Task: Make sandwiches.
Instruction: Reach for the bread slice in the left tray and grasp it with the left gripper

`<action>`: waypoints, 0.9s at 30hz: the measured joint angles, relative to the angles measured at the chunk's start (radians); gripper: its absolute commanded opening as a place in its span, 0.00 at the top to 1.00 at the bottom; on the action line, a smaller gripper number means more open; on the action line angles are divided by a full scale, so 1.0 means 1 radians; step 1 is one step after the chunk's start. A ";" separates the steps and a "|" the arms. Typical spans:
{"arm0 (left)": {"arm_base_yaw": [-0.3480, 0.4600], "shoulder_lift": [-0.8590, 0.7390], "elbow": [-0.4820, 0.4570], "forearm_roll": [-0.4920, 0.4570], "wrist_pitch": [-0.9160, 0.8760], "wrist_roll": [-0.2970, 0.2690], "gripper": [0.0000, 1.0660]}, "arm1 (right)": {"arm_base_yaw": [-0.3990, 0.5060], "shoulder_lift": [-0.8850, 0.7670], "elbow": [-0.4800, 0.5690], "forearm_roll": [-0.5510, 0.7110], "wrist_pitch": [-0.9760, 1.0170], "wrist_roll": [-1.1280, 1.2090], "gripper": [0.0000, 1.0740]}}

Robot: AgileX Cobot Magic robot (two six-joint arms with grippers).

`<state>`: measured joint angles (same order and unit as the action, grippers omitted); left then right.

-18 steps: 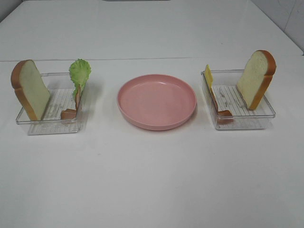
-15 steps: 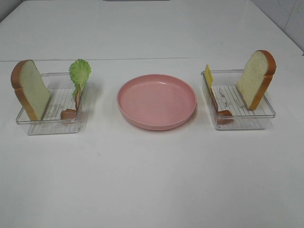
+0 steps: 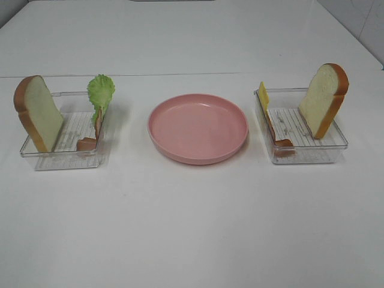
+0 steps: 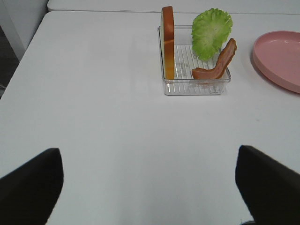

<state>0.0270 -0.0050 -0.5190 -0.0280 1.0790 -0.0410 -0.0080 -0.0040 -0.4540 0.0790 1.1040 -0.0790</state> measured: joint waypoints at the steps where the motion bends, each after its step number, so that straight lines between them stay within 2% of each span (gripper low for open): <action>1: 0.000 0.010 0.000 0.000 0.000 0.000 0.15 | 0.000 0.000 0.000 0.000 0.000 0.000 0.13; 7: 0.000 0.096 -0.014 0.000 -0.017 -0.001 0.15 | 0.000 0.000 0.000 0.000 0.000 0.000 0.13; 14: 0.000 0.268 -0.059 -0.001 -0.194 -0.054 0.15 | 0.000 0.000 0.000 0.000 0.000 0.000 0.13; 16: 0.000 0.284 -0.064 -0.001 -0.214 -0.058 0.15 | 0.000 0.000 0.000 0.000 0.000 0.000 0.13; 18: 0.000 0.382 -0.105 -0.001 -0.265 -0.064 0.15 | 0.000 0.000 0.000 0.000 0.000 0.000 0.13; 21: 0.000 0.405 -0.118 -0.001 -0.267 -0.065 0.15 | 0.000 0.000 0.000 0.000 0.000 0.000 0.13; 23: 0.000 0.493 -0.176 -0.001 -0.269 -0.065 0.15 | 0.000 0.000 0.000 0.000 0.000 0.000 0.13; 24: 0.000 0.493 -0.176 -0.001 -0.269 -0.065 0.15 | 0.000 0.000 0.000 0.000 0.000 0.000 0.13; 26: 0.000 0.630 -0.284 -0.006 -0.258 -0.065 0.15 | 0.000 0.000 0.000 0.000 0.000 0.000 0.13; 27: 0.000 0.630 -0.284 -0.006 -0.258 -0.065 0.15 | 0.000 0.000 0.000 0.000 0.000 0.000 0.13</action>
<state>0.0270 0.6250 -0.8030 -0.0340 0.8210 -0.1060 -0.0080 -0.0040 -0.4540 0.0790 1.1040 -0.0790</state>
